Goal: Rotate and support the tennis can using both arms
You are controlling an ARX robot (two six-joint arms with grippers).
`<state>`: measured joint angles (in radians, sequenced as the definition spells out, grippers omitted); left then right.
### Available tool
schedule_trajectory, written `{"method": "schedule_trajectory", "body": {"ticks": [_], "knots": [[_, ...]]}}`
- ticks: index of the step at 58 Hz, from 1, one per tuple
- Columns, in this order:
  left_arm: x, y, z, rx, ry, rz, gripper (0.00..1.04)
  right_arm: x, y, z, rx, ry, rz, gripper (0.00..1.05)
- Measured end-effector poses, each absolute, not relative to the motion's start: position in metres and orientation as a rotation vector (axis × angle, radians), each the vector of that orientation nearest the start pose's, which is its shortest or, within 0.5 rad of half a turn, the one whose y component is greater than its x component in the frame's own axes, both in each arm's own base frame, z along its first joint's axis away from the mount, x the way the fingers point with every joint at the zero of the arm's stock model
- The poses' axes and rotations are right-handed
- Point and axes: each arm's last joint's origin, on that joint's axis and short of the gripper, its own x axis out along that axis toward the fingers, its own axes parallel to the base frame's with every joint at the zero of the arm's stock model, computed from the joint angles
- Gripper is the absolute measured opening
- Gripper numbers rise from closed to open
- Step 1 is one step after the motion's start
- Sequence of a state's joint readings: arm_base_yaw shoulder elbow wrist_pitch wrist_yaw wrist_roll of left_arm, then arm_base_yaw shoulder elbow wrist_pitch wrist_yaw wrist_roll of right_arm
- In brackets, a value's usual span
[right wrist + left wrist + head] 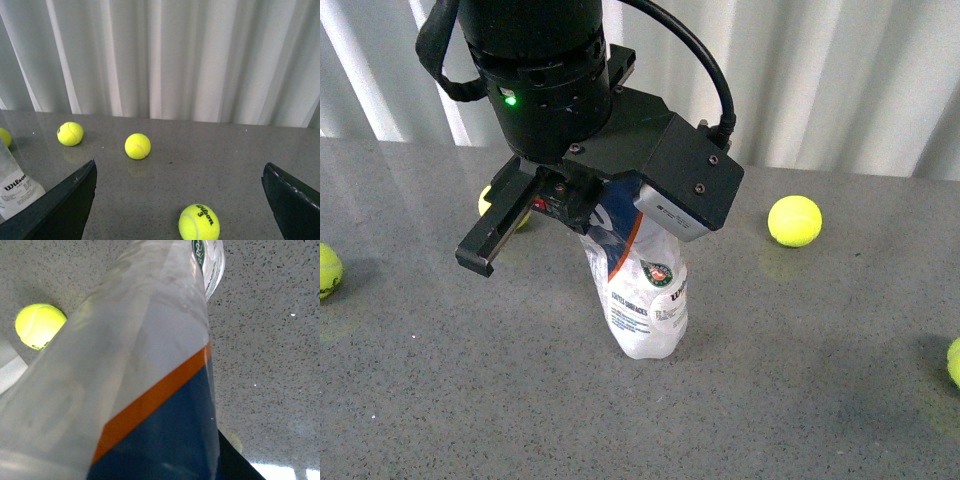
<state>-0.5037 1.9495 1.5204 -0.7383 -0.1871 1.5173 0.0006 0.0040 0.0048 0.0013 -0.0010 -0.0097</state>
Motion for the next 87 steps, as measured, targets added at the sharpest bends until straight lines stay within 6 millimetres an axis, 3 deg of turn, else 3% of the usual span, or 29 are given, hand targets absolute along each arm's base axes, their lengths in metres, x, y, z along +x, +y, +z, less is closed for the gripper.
{"method": "schedule_trajectory", "body": {"ticks": [8,24,41,54,66,79,87], "knots": [[0.355,-0.193,0.199,1.707,0.717,-1.147,0.04,0.098,0.0,0.165,-0.01,-0.002,0.002,0.98],[0.353,-0.195,0.198,1.715,0.702,-1.156,0.04,0.098,0.0,0.165,-0.01,-0.002,0.002,0.98],[0.354,-0.2,0.195,1.696,0.671,-1.161,0.5,0.098,0.0,0.165,-0.01,-0.002,0.001,0.98],[0.352,-0.202,0.198,1.642,0.669,-1.166,0.99,0.098,0.0,0.165,-0.01,-0.002,0.002,0.98],[0.342,-0.207,0.221,1.537,0.598,-1.184,0.98,0.098,0.0,0.165,-0.01,-0.002,0.002,0.98],[0.312,-0.219,0.266,1.462,0.456,-1.205,0.98,0.098,0.0,0.165,-0.01,-0.002,0.001,0.98],[0.293,-0.215,0.296,1.397,0.36,-1.21,0.98,0.098,0.0,0.165,-0.01,-0.002,0.002,0.98]]}}
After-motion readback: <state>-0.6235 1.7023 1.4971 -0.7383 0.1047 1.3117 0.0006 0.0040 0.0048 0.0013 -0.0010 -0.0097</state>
